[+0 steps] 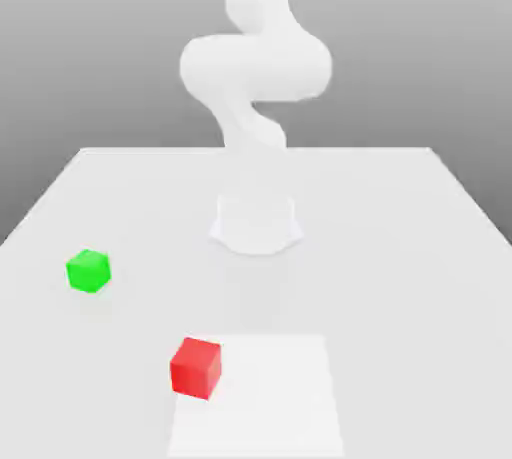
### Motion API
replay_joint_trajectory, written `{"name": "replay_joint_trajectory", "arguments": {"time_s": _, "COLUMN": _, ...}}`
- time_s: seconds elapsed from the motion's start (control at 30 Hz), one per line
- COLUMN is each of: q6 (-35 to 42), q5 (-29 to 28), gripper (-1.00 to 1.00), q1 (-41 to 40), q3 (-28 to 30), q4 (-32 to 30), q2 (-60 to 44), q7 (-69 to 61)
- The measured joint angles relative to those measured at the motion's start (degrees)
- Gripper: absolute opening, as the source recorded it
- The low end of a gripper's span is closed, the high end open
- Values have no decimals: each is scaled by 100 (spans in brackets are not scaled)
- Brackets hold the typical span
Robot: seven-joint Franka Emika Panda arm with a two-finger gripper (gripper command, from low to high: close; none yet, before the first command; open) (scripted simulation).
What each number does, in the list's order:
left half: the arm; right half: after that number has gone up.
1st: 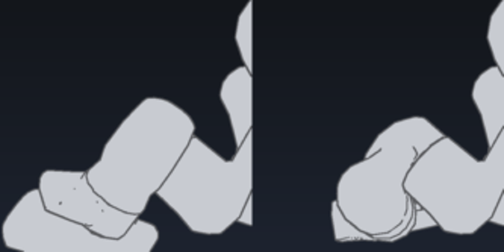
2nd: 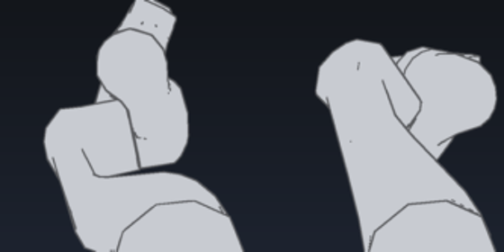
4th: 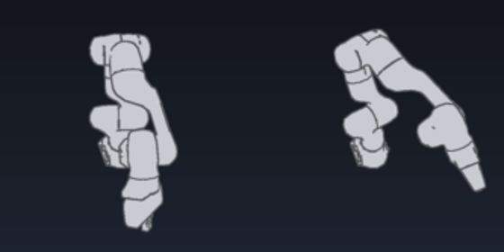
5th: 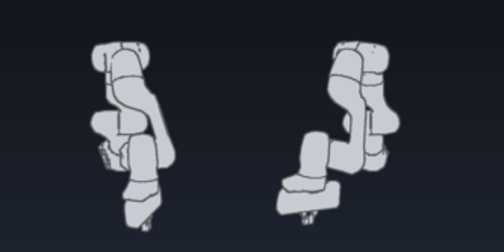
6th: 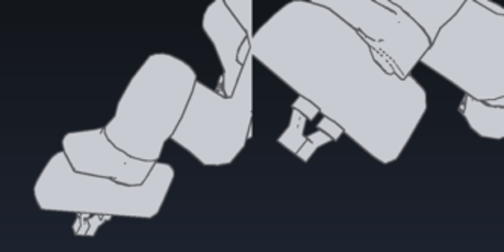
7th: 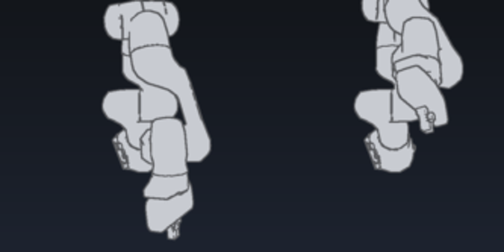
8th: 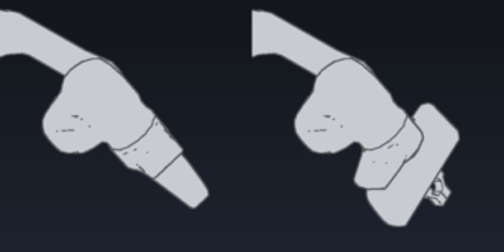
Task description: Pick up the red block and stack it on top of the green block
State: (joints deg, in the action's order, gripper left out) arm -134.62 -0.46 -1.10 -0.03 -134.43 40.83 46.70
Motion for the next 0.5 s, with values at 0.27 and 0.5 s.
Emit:
{"name": "replay_joint_trajectory", "arguments": {"time_s": 0.27, "q6": -970, "q5": -147, "gripper": 0, "q1": -334, "q3": 72, "q4": -891, "q2": -1722, "q7": 298}}
{"name": "replay_joint_trajectory", "arguments": {"time_s": 0.5, "q6": -1792, "q5": -151, "gripper": 0, "q1": -542, "q3": 230, "q4": -1647, "q2": -3175, "q7": 462}}
